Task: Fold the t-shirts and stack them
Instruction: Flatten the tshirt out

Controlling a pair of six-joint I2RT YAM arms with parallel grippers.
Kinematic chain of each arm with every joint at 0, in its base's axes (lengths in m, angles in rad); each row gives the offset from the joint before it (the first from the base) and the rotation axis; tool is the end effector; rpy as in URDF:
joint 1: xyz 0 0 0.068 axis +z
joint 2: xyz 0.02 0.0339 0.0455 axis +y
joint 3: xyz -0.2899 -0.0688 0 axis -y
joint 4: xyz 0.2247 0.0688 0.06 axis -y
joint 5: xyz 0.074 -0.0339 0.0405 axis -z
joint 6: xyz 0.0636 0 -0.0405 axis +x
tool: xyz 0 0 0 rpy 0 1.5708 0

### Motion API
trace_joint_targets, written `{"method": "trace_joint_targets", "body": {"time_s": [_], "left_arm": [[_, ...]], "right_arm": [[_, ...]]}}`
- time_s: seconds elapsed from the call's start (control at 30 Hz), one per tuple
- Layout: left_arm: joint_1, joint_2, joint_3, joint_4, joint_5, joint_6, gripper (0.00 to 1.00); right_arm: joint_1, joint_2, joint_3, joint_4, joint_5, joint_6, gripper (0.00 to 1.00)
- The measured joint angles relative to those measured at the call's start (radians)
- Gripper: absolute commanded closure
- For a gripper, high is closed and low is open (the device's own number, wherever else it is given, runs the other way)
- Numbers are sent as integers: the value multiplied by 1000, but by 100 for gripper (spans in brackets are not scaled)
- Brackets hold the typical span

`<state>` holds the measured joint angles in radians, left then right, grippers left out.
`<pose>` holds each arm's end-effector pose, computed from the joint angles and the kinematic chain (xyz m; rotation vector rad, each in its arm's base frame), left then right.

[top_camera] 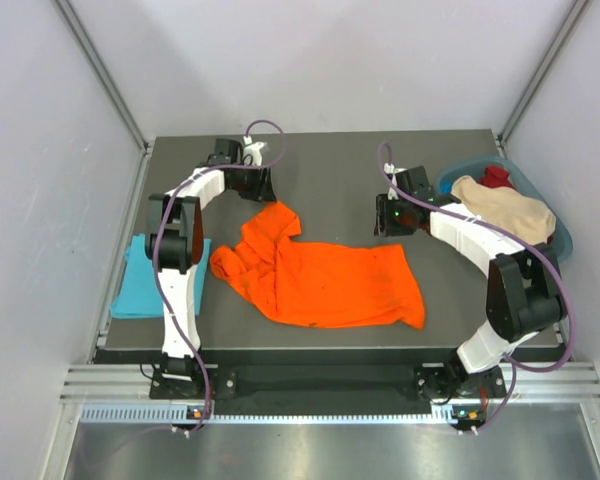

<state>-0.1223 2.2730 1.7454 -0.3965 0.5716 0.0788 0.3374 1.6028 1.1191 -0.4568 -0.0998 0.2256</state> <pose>0.5004 -0.0962 0.1718 0.4792 2.3800 -0.7274 0.3159 0.1175 0.2410 -0.1832 2.5343 0.3520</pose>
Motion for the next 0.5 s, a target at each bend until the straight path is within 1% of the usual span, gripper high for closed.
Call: {"method": "trace_joint_targets", "body": {"time_s": [0.13, 0.17, 0.23, 0.33, 0.5], "left_arm": [[0, 0, 0, -2, 1, 3, 51], [0, 0, 0, -4, 1, 3, 51], [0, 0, 0, -5, 3, 3, 51], [-3, 0, 0, -6, 2, 3, 52], [-13, 0, 0, -6, -15, 2, 58]], "right_arm": [[0, 0, 0, 0, 2, 2, 56], [0, 0, 0, 0, 10, 12, 53], [-2, 0, 0, 0, 50, 37, 51], [-26, 0, 0, -1, 124, 88, 50], [-92, 19, 3, 0, 207, 137, 50]]}}
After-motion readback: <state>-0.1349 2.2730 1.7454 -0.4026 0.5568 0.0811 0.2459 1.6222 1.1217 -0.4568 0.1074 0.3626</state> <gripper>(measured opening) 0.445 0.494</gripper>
